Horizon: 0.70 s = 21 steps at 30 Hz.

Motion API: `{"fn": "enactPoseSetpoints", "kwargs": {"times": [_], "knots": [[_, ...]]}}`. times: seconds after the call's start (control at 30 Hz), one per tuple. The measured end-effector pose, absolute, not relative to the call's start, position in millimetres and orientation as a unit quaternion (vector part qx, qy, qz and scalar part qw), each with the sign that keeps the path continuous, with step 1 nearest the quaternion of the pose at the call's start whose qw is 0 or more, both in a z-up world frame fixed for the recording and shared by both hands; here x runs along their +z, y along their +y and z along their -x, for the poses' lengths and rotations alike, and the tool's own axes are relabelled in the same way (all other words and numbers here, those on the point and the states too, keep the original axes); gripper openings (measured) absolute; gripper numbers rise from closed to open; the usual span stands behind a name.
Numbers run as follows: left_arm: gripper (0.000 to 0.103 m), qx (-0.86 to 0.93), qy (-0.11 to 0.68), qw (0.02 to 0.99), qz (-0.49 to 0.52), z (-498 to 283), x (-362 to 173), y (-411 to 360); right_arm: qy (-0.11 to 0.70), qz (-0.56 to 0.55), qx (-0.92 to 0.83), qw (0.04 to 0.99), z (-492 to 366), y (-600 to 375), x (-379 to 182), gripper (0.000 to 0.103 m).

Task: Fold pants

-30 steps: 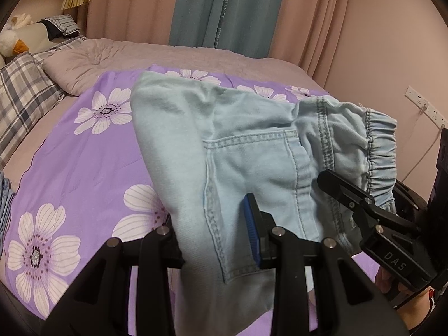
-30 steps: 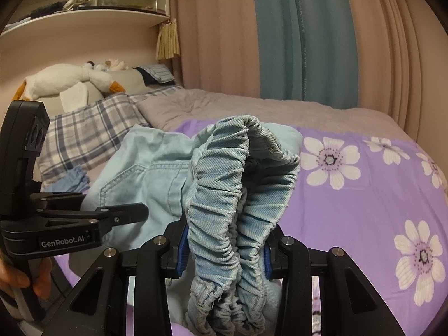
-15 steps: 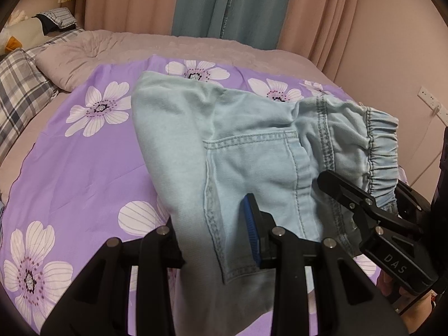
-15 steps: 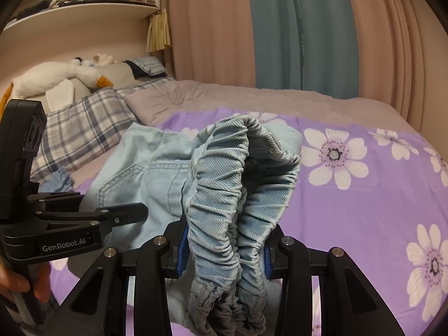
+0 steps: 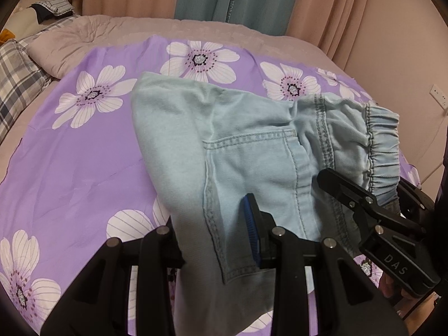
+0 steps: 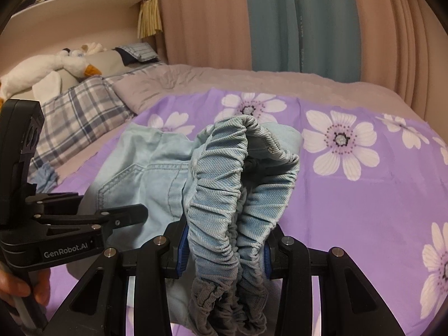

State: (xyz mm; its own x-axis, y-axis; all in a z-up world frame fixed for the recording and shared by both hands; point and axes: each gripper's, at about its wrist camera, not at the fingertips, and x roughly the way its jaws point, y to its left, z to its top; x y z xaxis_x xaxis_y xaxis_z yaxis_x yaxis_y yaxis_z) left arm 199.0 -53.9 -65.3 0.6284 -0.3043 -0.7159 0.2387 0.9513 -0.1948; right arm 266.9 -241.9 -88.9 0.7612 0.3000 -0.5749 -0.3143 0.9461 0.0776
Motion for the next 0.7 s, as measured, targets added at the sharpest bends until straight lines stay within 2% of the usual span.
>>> {"fn": "enactPoseSetpoints", "kwargs": {"times": [0.7], "knots": [[0.031, -0.140, 0.456, 0.878, 0.031, -242, -116, -61, 0.363, -0.003, 0.158, 0.918, -309, -244, -130, 0.041]]}}
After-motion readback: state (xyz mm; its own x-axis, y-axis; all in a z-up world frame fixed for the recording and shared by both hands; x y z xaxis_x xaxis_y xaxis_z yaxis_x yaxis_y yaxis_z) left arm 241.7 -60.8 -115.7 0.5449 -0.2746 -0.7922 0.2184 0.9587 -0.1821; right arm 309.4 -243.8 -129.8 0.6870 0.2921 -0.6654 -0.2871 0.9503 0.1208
